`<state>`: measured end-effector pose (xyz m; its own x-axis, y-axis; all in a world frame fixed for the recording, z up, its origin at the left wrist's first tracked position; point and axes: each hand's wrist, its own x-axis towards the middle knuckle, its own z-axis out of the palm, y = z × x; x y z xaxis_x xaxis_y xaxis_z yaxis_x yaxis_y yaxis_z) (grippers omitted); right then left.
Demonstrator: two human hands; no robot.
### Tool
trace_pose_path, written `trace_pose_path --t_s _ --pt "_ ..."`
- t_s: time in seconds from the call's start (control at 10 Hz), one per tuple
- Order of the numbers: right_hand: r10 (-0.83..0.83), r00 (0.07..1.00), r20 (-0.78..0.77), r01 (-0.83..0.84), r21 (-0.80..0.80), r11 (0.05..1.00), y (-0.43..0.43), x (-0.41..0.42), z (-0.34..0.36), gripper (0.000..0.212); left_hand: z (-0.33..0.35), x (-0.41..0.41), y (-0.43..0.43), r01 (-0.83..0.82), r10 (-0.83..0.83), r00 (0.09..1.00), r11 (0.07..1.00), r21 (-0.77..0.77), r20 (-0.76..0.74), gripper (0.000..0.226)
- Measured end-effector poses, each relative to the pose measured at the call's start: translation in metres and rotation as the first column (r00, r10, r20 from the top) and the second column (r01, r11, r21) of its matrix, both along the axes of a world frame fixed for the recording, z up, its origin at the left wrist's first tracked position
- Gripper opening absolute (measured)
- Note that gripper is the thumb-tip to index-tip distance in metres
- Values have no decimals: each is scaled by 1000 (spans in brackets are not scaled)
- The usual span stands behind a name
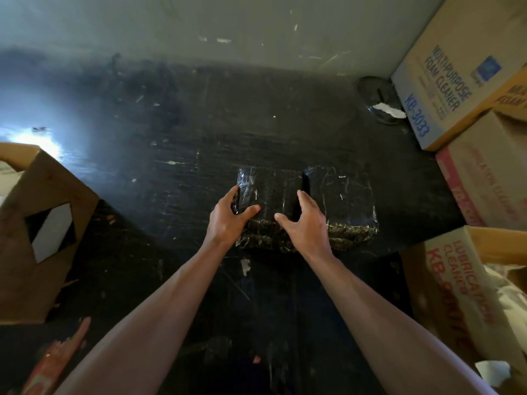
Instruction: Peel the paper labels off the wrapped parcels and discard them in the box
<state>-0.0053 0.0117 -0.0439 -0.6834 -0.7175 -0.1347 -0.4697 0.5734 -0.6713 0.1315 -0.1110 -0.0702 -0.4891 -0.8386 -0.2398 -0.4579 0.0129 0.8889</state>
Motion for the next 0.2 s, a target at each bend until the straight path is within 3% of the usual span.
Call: trace_pose_path --t_s 0.2 --pt "-3 1000 31 5 -48 999 29 10 15 83 26 30 20 -63 63 998 998 -25 -6 77"
